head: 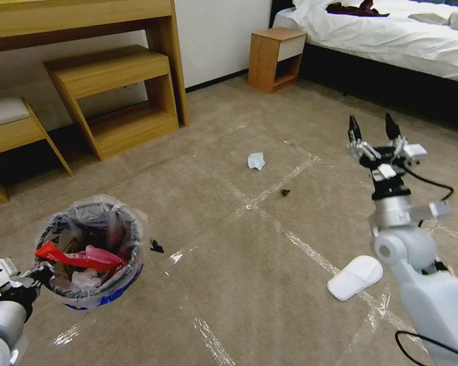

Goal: Pick up the trash bin and place the garbage on the floor into it.

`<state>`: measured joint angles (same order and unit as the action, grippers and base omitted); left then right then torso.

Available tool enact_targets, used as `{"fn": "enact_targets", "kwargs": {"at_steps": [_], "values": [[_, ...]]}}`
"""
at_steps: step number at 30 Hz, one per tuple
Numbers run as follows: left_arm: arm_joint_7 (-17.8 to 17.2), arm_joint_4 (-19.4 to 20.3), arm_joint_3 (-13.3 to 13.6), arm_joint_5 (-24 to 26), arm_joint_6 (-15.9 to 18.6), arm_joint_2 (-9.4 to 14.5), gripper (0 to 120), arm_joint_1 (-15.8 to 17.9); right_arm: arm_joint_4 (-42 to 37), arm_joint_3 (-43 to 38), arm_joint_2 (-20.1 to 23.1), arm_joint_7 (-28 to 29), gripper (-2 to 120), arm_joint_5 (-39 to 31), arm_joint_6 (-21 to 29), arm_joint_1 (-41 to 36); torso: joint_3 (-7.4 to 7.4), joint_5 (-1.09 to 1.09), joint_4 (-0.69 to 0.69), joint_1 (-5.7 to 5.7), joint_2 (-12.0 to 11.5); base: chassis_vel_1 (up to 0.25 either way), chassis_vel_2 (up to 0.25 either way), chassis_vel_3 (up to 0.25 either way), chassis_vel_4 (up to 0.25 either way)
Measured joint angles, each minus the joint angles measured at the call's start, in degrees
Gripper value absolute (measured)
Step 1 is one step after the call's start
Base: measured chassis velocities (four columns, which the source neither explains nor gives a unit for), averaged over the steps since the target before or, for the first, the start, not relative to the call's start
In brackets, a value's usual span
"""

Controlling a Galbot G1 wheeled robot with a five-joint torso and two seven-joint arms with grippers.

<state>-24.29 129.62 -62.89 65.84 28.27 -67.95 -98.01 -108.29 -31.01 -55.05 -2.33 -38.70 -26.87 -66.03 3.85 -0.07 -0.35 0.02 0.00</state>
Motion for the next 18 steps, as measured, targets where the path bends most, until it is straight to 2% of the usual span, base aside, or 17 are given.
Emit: {"fn": "enact_targets", "kwargs": {"at_steps": [6, 12, 18], "values": [[0.0, -0.4, 0.1, 0.0, 0.0, 0.0, 1, 0.2, -0.3, -2.2, -1.7, -1.1, 96, 0.5, -2.3, -5.5, 0.00, -0.01, 0.00, 0.00, 0.0, 0.000, 0.000, 0.000, 0.000], [0.4, -0.2, 0.5, -0.9, 0.0, -0.4, 1, 0.5, -0.4, -3.1, -3.9, 2.8, 95, 5.2, 0.0, -7.6, 0.00, -0.01, -0.01, 0.00, 0.0, 0.000, 0.000, 0.000, 0.000], [0.6, 0.1, 0.6, -1.3, -0.2, -1.1, 1, 0.4, -0.9, -1.9, -6.0, 3.6, 96, 6.4, 1.2, -7.3, 0.00, -0.01, 0.00, 0.00, 0.0, 0.000, 0.000, 0.000, 0.000]]}}
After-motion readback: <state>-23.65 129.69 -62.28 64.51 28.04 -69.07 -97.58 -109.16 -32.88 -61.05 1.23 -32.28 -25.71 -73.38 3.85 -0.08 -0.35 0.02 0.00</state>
